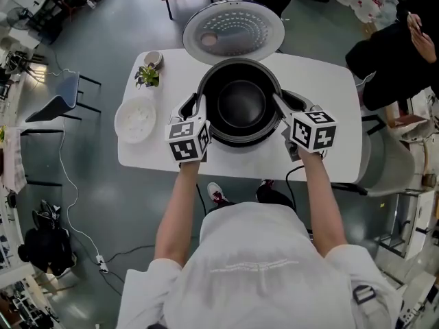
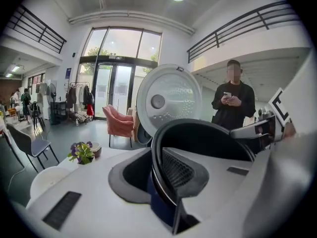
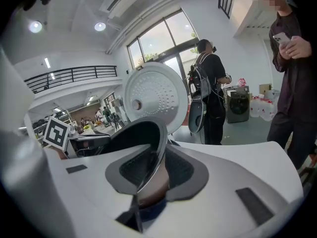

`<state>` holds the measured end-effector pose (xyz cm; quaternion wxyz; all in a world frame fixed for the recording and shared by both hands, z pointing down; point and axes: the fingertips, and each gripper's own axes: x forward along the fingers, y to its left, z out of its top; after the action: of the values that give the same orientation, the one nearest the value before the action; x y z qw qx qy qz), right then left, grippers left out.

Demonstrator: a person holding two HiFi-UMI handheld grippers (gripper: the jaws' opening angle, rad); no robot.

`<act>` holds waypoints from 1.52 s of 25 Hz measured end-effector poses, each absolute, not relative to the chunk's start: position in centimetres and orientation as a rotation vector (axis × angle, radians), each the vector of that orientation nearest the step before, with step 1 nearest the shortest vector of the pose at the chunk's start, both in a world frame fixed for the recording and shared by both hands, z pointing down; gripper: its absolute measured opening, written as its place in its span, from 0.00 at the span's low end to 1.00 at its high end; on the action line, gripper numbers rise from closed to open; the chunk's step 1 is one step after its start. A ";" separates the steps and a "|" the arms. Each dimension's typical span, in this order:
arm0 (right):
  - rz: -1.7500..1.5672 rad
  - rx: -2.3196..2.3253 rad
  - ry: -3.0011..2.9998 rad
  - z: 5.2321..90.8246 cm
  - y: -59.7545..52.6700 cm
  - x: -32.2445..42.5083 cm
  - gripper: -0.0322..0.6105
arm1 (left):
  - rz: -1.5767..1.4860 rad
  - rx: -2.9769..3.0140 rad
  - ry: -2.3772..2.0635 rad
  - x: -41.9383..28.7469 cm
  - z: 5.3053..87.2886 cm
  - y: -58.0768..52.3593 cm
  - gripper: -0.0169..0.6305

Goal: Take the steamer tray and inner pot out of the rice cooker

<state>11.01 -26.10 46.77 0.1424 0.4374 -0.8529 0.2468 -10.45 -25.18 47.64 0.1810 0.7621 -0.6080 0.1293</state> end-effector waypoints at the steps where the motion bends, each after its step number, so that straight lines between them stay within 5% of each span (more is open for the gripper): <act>1: 0.698 1.276 -2.468 46.1 -26.0 11.0 0.21 | 0.344 2.166 -1.718 -10.5 47.0 -25.2 0.15; 18: 0.513 1.662 -2.524 37.3 -21.9 13.7 0.20 | 0.052 2.520 -1.516 -8.0 36.3 -25.2 0.14; 38: 0.641 1.975 -2.322 38.3 -16.3 34.0 0.20 | 0.071 2.660 -1.130 13.4 36.2 -24.4 0.13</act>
<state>34.04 -16.30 38.28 0.0133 0.6340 -0.7453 0.2058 13.41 -24.36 36.24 0.1249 0.9129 -0.3878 0.0243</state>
